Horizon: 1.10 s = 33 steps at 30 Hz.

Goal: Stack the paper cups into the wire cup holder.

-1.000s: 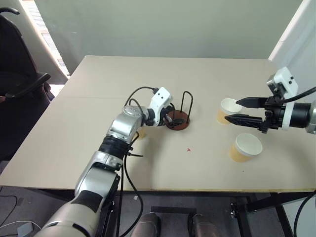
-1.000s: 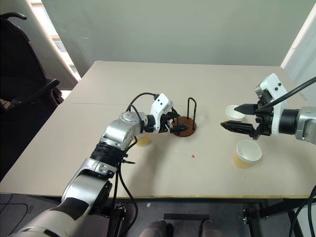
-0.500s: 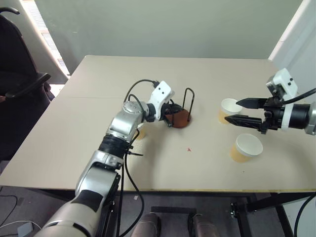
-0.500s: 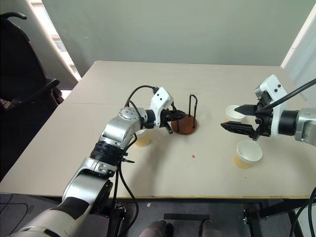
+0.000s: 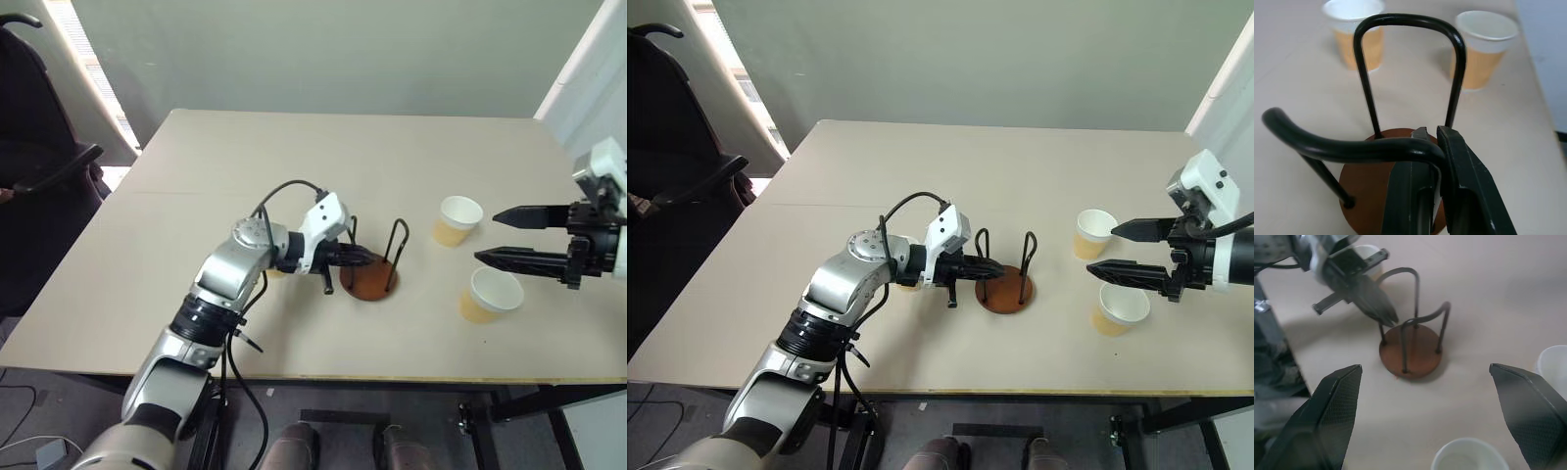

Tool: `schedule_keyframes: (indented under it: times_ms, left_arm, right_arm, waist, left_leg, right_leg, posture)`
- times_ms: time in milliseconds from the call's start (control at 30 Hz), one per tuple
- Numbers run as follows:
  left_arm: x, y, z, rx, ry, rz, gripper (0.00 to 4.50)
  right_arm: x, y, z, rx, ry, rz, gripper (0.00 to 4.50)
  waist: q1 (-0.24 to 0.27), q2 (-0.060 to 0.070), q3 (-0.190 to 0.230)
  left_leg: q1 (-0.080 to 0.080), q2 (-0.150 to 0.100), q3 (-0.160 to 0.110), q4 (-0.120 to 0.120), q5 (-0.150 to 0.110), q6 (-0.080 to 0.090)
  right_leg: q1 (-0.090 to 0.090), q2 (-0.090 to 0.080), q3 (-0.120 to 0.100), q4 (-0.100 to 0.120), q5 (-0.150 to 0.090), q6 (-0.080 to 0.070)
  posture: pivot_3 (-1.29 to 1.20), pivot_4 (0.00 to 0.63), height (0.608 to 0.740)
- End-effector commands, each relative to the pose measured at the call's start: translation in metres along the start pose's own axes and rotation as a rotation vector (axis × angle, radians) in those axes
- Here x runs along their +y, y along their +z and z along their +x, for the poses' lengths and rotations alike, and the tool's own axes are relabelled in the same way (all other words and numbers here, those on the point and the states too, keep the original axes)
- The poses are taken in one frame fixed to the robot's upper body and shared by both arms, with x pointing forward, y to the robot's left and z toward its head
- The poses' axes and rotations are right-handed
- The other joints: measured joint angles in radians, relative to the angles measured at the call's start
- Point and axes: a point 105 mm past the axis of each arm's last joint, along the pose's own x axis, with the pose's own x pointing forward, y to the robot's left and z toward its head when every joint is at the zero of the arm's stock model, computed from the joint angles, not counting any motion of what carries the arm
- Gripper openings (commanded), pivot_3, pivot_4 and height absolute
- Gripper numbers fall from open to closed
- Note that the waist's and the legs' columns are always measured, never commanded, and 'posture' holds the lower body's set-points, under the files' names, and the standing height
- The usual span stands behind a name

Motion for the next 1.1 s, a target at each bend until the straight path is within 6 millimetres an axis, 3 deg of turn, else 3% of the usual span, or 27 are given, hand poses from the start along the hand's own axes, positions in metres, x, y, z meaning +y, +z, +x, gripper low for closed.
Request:
schedule_keyframes:
  times_ms: [33, 300, 400, 733, 933, 1100]
  left_arm:
    - [-0.011, 0.005, 0.006, -0.020, -0.050, 0.024, 0.04]
    - [-0.015, -0.022, 0.013, 0.050, -0.078, 0.034, 0.04]
    - [-0.017, -0.023, 0.011, 0.059, -0.092, 0.047, 0.88]
    - [-0.010, -0.014, -0.021, 0.070, -0.012, 0.115, 4.43]
    - [-0.002, 0.000, -0.058, 0.067, 0.085, 0.152, 4.50]
    - [0.010, 0.018, -0.089, 0.037, 0.158, 0.150, 4.50]
  right_arm:
    - [0.002, 0.010, -0.008, -0.024, -0.033, -0.043, 4.35]
    - [0.003, 0.012, -0.001, -0.037, -0.023, -0.056, 4.35]
    - [0.004, 0.014, 0.006, -0.044, 0.004, -0.068, 4.35]
    - [-0.005, 0.020, 0.026, -0.038, 0.056, -0.129, 4.35]
    - [-0.027, 0.021, 0.036, -0.009, 0.048, -0.140, 4.42]
    - [-0.057, 0.029, 0.049, 0.002, -0.027, -0.230, 4.42]
  waist:
    - [0.000, 0.000, 0.000]
    - [0.000, 0.000, 0.000]
    - [-0.003, 0.000, 0.000]
    - [-0.008, 0.000, 0.000]
    - [-0.008, 0.000, 0.000]
    - [-0.012, 0.000, 0.000]
  left_leg:
    - [0.000, 0.000, 0.000, 0.000, 0.000, 0.000]
    - [0.001, 0.000, 0.000, 0.001, 0.001, 0.002]
    - [0.004, -0.001, 0.000, 0.001, 0.001, 0.003]
    - [0.004, -0.001, -0.001, 0.000, 0.000, 0.003]
    - [0.003, -0.001, -0.001, 0.000, 0.000, 0.004]
    - [0.004, -0.001, -0.001, 0.000, -0.001, 0.005]
  right_leg:
    - [0.000, 0.000, 0.000, 0.000, 0.000, 0.000]
    - [0.002, 0.000, 0.001, 0.000, 0.002, 0.002]
    - [0.004, 0.000, 0.001, 0.000, 0.002, 0.002]
    - [0.004, 0.000, 0.001, 0.000, 0.000, 0.004]
    - [0.003, 0.000, 0.001, 0.000, -0.002, 0.003]
    - [0.002, -0.001, 0.001, 0.001, -0.002, 0.000]
  posture:
    - [0.00, 0.150, 0.740]
    - [0.00, 0.150, 0.740]
    - [0.00, 0.150, 0.740]
    - [0.00, 0.150, 0.740]
    - [0.00, 0.150, 0.740]
    - [0.00, 0.150, 0.740]
